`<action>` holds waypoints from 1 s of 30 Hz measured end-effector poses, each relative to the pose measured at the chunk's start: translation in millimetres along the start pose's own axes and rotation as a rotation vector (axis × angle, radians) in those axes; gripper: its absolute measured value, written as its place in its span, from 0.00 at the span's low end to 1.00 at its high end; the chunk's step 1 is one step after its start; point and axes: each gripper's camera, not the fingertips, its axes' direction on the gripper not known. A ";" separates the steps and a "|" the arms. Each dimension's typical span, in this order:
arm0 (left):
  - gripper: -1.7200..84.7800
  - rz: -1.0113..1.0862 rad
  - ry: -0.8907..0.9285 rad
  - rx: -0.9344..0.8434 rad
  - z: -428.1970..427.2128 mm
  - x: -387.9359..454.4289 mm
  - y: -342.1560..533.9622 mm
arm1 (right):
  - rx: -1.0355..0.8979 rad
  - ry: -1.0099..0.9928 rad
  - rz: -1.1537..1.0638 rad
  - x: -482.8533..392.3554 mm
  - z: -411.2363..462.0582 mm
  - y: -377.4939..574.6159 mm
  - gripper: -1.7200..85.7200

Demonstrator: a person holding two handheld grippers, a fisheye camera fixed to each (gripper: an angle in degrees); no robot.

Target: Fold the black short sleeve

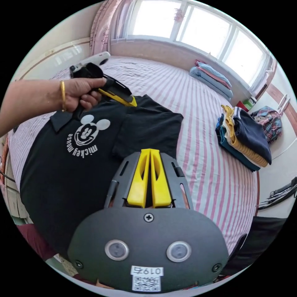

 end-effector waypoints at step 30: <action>0.03 0.330 -0.365 -0.273 103.6 96.8 -61.0 | -0.071 -0.229 0.037 104.3 -8.8 13.9 0.01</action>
